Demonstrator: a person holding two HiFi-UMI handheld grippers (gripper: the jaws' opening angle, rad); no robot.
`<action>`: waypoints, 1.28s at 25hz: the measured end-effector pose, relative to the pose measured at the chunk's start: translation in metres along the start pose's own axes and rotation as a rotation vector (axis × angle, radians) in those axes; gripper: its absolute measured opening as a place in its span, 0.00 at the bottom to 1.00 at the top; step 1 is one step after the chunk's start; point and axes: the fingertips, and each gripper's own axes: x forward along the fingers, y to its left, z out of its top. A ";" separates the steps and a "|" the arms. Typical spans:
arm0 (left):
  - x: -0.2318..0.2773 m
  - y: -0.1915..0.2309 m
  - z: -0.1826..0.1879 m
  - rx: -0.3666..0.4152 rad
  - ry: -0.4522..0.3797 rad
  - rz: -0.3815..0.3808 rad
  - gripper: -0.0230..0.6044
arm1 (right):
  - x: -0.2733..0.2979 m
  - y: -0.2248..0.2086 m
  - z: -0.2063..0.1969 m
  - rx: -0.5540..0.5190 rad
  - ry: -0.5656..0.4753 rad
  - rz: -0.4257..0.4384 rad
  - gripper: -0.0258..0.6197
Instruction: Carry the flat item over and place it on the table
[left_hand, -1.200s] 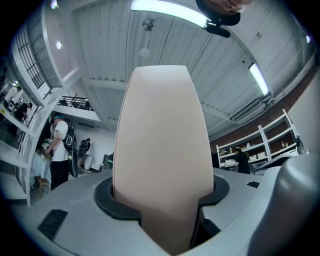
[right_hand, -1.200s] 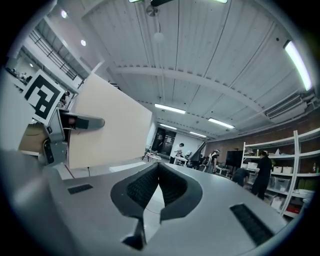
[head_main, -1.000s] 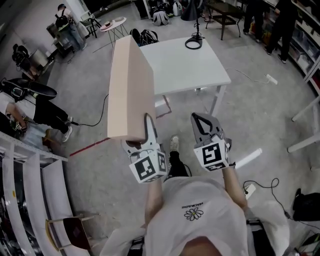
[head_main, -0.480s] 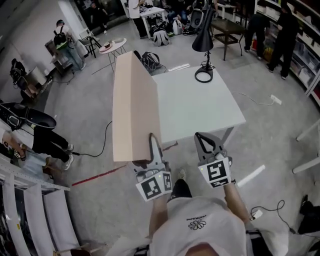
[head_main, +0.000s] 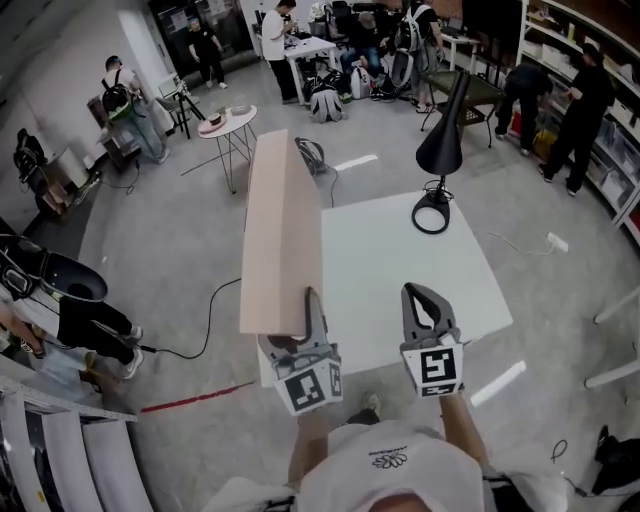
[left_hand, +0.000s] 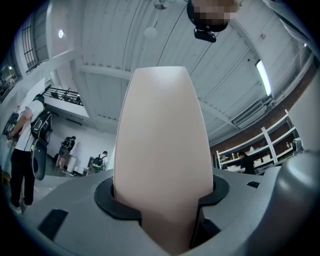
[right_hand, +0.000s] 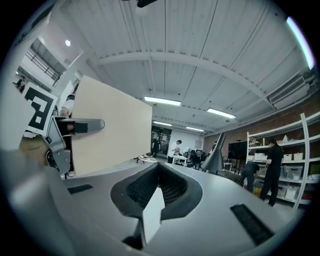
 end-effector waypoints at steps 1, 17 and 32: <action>0.011 0.004 -0.004 -0.003 0.002 -0.003 0.52 | 0.010 -0.002 -0.003 0.009 0.012 -0.005 0.06; 0.067 -0.013 -0.046 0.001 0.093 0.056 0.52 | 0.063 -0.069 -0.020 0.050 0.030 -0.078 0.06; 0.080 -0.028 -0.057 0.098 0.113 0.090 0.52 | 0.072 -0.083 -0.028 0.018 0.017 -0.047 0.06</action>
